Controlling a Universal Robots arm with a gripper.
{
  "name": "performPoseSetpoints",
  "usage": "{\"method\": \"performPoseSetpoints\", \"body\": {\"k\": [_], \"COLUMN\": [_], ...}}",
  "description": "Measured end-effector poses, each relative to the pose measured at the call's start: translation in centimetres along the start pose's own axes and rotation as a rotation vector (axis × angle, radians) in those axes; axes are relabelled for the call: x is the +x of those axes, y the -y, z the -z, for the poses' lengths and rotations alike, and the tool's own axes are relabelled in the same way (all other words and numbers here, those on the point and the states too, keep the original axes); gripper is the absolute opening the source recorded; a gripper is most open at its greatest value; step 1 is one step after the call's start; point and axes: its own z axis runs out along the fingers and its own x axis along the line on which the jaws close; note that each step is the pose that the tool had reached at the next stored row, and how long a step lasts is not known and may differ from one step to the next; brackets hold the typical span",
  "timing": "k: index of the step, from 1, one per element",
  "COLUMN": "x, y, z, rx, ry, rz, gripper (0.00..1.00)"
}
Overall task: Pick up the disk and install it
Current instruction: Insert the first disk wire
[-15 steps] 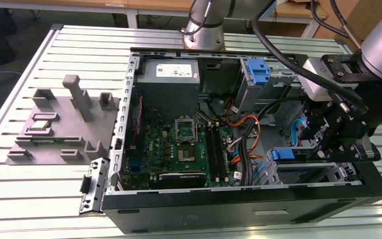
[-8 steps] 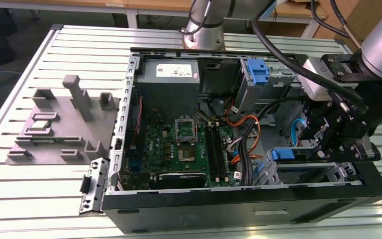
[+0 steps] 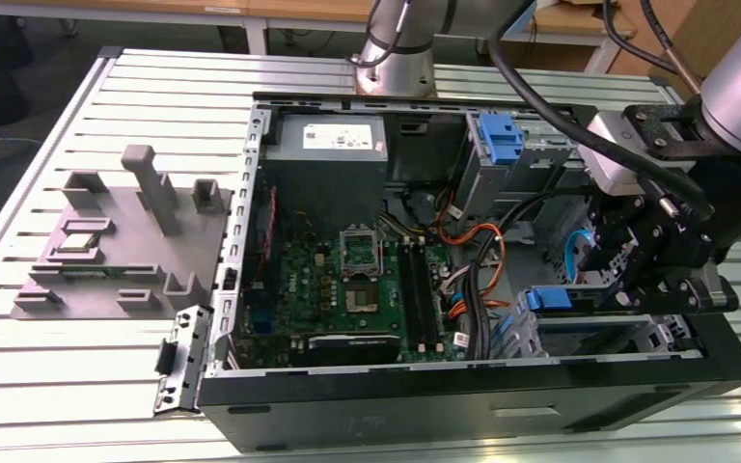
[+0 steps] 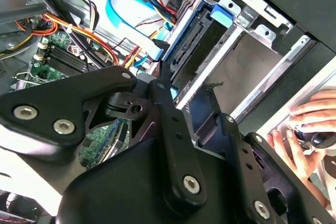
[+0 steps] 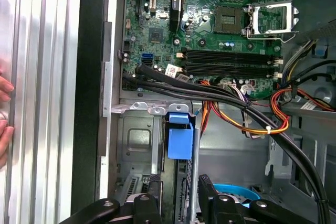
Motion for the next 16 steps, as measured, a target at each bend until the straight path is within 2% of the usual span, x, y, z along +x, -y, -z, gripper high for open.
{"method": "performPoseSetpoints", "body": {"k": [10,16], "x": [-0.05,-0.48], "y": [0.02,0.04], "z": [1.61,1.68], "rx": [0.0,0.0001], "ry": [0.0004,0.0016], "rz": [0.0,0.0], "gripper": [0.42,0.42]}}
